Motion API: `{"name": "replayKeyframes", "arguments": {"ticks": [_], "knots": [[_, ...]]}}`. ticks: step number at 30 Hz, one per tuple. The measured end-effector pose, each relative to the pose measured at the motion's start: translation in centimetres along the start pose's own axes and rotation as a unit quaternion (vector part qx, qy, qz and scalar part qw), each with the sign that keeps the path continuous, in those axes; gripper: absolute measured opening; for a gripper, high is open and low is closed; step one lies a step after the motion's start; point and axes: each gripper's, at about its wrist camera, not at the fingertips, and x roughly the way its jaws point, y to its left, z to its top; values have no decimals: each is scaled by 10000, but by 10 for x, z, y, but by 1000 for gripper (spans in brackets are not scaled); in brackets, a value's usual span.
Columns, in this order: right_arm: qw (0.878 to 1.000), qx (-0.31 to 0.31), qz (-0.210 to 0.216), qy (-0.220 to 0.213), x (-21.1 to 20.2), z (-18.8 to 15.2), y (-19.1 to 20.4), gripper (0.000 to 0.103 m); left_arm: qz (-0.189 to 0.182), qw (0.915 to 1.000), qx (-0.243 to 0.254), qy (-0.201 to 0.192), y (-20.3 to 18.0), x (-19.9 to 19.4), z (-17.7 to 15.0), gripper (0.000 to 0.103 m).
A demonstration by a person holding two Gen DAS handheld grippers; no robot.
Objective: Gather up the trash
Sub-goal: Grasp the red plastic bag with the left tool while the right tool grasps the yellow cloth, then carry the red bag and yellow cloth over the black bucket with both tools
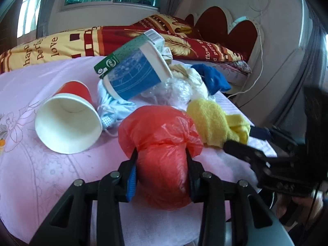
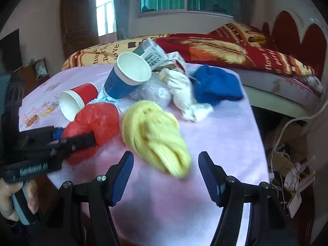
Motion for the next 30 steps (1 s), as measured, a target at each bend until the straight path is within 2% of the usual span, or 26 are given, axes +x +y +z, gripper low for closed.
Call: {"name": "replayKeyframes", "arguments": {"ticks": [1, 3, 4, 8, 15, 30], "knots": [[10000, 56, 17, 37, 6, 5, 2, 64, 46, 10000, 67, -9, -2, 0, 0, 40], [9998, 134, 114, 41, 12, 8, 5, 51, 96, 9999, 103, -15, -6, -1, 0, 40], [9997, 177, 160, 79, 15, 9, 6, 39, 108, 9999, 116, -9, -7, -1, 0, 40], [9996, 247, 133, 14, 9, 7, 8, 23, 116, 9996, 240, 0, -11, -4, 1, 39], [9992, 227, -257, -191, -33, -6, 2, 22, 20, 9990, 390, -199, -22, -29, 1, 38], [9919, 592, -1086, -292, -124, -55, -32, 22, -538, 9948, 839, -220, -83, -50, -13, 38]]}}
